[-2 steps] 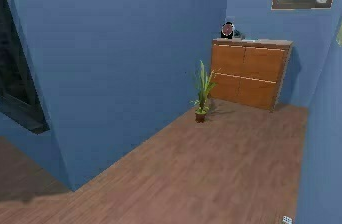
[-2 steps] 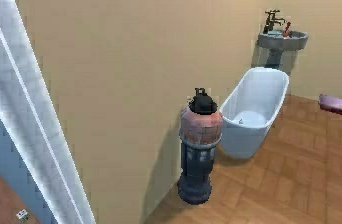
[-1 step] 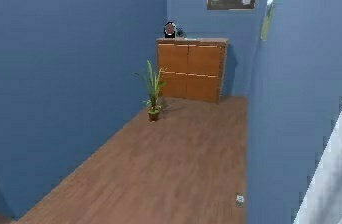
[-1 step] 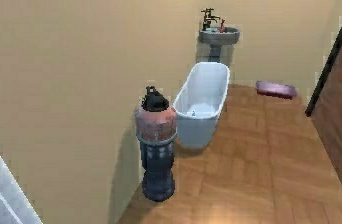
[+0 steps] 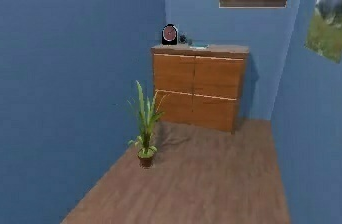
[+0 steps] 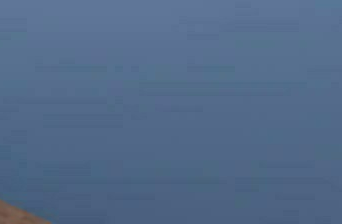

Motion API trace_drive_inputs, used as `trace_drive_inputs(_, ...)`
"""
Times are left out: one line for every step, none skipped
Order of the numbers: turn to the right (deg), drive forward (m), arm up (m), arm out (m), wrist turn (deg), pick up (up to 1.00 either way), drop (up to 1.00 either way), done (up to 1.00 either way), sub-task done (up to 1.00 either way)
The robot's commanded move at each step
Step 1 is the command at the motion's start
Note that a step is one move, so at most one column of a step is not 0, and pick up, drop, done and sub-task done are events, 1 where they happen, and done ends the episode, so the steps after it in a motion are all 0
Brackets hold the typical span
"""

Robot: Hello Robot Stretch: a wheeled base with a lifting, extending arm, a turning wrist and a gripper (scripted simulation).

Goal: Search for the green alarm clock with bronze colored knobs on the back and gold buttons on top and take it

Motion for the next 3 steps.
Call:
trace_drive_inputs(3.0,0.0,0.0,0.0,0.0,0.0,0.0,0.0,0.0)
trace_drive_inputs(0.0,0.55,0.0,0.0,0.0,0.0,0.0,0.0,0.0)
trace_drive_inputs(15.0,0.0,0.0,0.0,0.0,0.0,0.0,0.0,0.0)
